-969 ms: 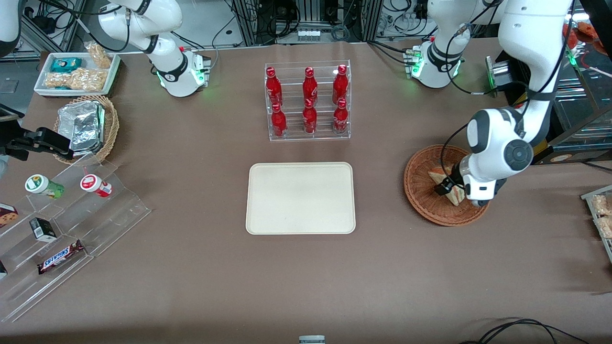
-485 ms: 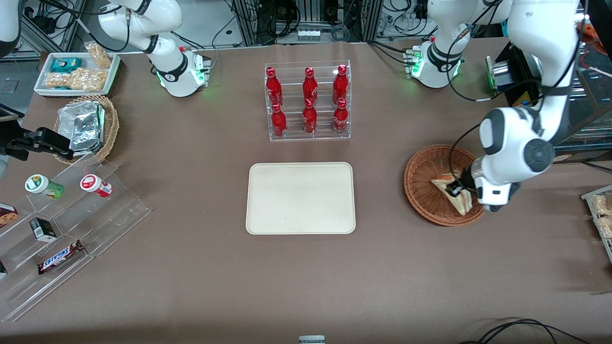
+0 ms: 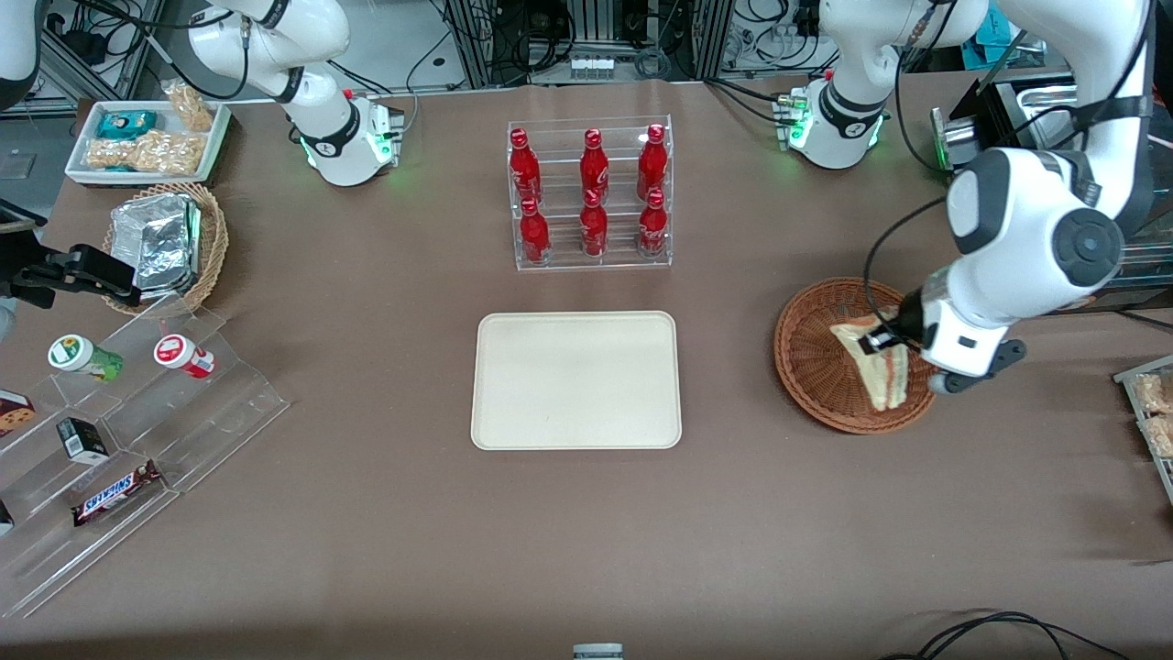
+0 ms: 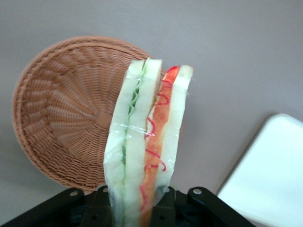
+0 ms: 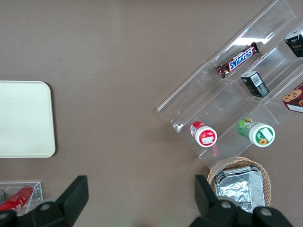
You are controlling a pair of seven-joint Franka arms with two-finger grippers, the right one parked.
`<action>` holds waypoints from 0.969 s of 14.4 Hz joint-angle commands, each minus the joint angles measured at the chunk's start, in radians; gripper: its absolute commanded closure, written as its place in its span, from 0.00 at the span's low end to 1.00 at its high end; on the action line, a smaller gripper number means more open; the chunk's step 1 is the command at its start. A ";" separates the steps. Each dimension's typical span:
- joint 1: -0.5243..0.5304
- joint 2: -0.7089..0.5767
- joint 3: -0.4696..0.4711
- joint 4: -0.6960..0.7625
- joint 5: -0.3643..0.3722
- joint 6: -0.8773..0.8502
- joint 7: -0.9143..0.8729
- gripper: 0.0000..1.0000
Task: Place sandwich from basket to tray
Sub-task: 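Lift the sandwich and carry it over the cream tray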
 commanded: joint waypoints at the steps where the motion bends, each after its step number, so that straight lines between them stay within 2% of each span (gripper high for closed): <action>1: -0.108 0.006 0.006 0.031 -0.008 -0.029 0.126 0.90; 4: -0.237 0.049 0.006 0.039 0.006 -0.023 0.105 0.91; 7: -0.349 0.147 0.008 0.117 0.006 -0.021 0.067 0.91; 8: -0.391 0.204 0.008 0.166 0.010 -0.020 -0.011 0.91; 11: -0.474 0.406 0.008 0.391 0.097 -0.020 -0.293 0.91; 14: -0.541 0.552 0.008 0.545 0.099 -0.015 -0.429 0.90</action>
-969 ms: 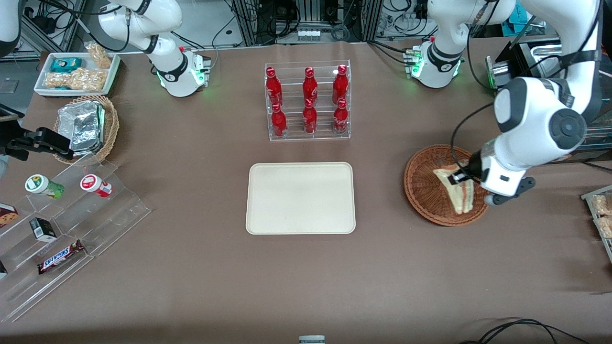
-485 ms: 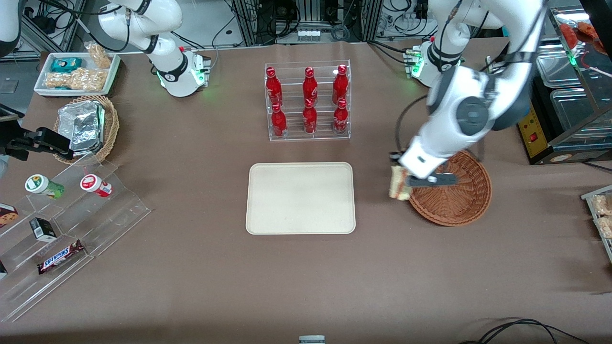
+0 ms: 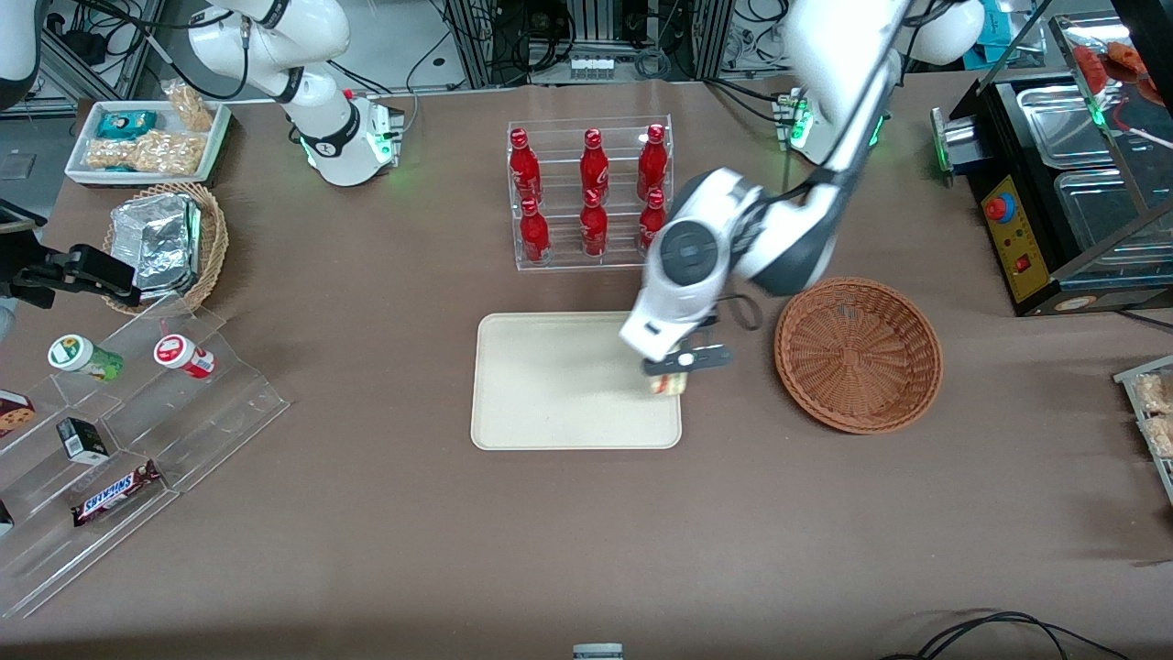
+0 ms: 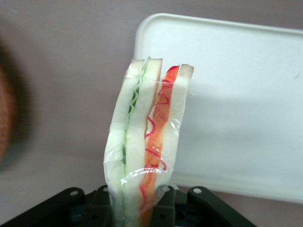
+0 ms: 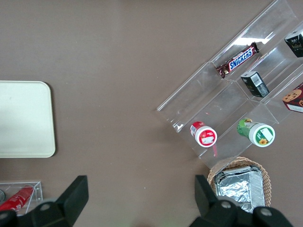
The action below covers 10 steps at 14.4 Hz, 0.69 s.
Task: Place sandwich from basket to tray
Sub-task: 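Lift the sandwich and carry it over the cream tray, then lower the sandwich onto the tray and open the left gripper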
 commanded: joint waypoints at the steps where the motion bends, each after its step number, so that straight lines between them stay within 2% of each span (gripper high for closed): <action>1: -0.062 0.167 0.015 0.190 0.016 -0.003 -0.105 0.87; 3: -0.085 0.204 0.015 0.198 0.019 0.075 -0.145 0.82; 4: -0.117 0.220 0.018 0.196 0.031 0.083 -0.151 0.81; 8: -0.128 0.255 0.015 0.215 0.057 0.098 -0.152 0.75; 9: -0.130 0.257 0.015 0.219 0.054 0.103 -0.154 0.67; 10: -0.130 0.263 0.015 0.233 0.055 0.113 -0.154 0.37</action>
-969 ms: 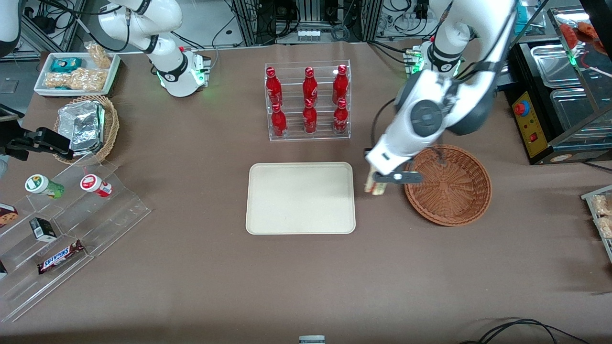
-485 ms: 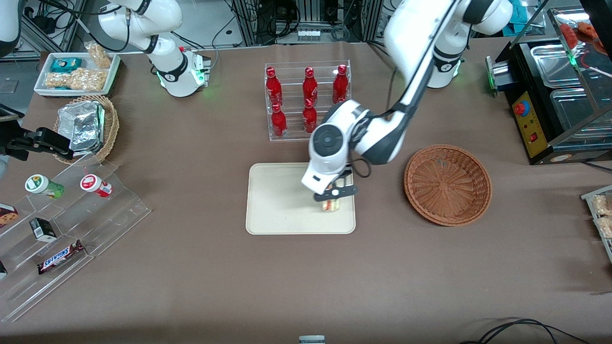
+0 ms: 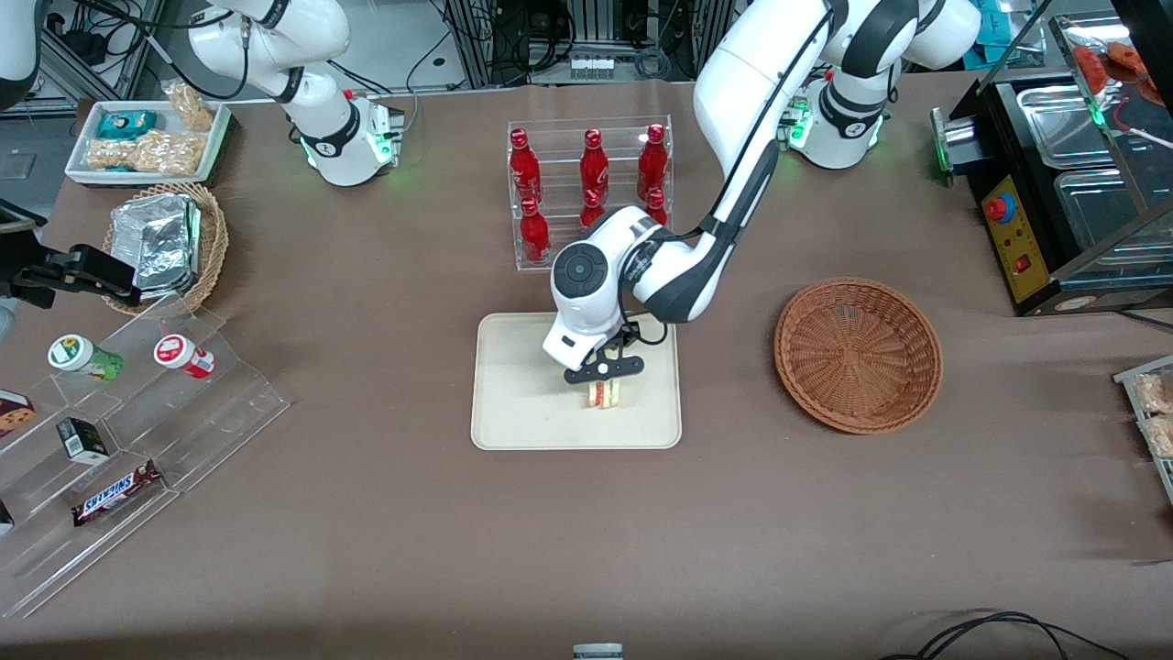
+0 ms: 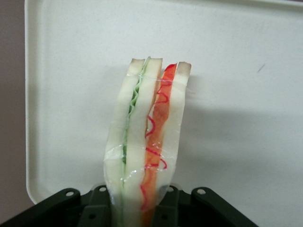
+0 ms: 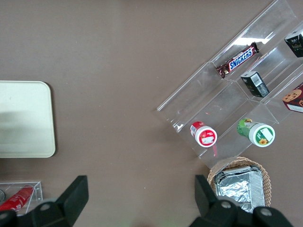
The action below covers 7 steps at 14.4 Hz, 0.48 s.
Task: Place sandwich from basket to tray
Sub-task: 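Lower the sandwich onto the tray and open the left gripper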
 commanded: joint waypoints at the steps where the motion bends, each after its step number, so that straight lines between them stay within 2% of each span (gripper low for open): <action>1: -0.016 0.047 0.015 0.072 0.019 0.008 -0.024 0.02; 5: -0.012 0.033 0.026 0.082 0.020 0.002 -0.025 0.00; 7: -0.004 -0.026 0.043 0.074 0.020 -0.010 -0.025 0.00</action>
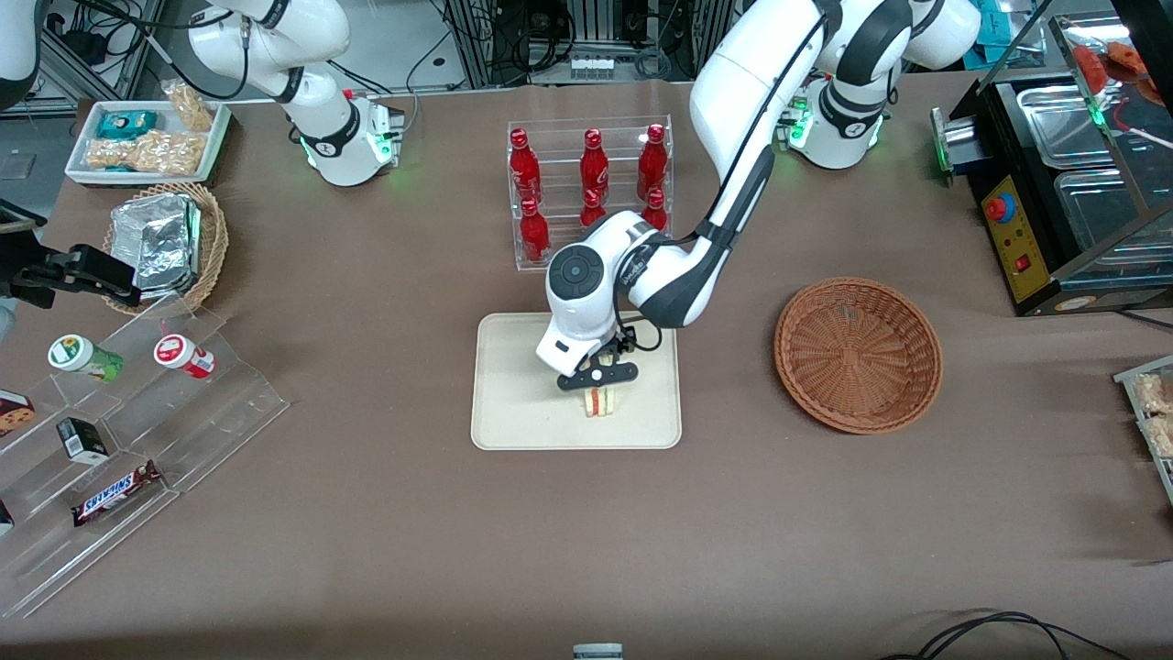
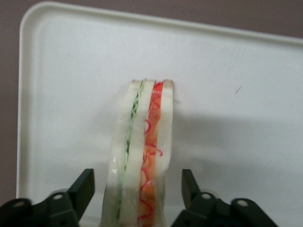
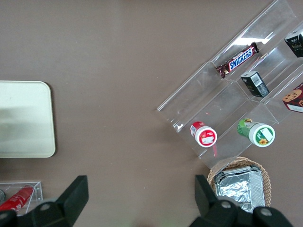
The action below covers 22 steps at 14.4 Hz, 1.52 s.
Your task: Place sandwich from basket to tray
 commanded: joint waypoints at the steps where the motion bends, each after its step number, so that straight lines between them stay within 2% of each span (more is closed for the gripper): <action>1: -0.002 -0.090 0.043 0.005 0.011 -0.061 -0.021 0.00; 4: 0.050 -0.234 0.075 -0.033 -0.003 -0.231 -0.006 0.00; 8: 0.185 -0.479 0.074 -0.222 -0.023 -0.286 0.038 0.00; 14: 0.415 -0.588 0.077 -0.206 -0.023 -0.521 0.230 0.00; 18: 0.464 -0.601 0.081 -0.184 -0.014 -0.583 0.247 0.00; 22: 0.561 -0.654 0.078 -0.186 -0.022 -0.667 0.347 0.00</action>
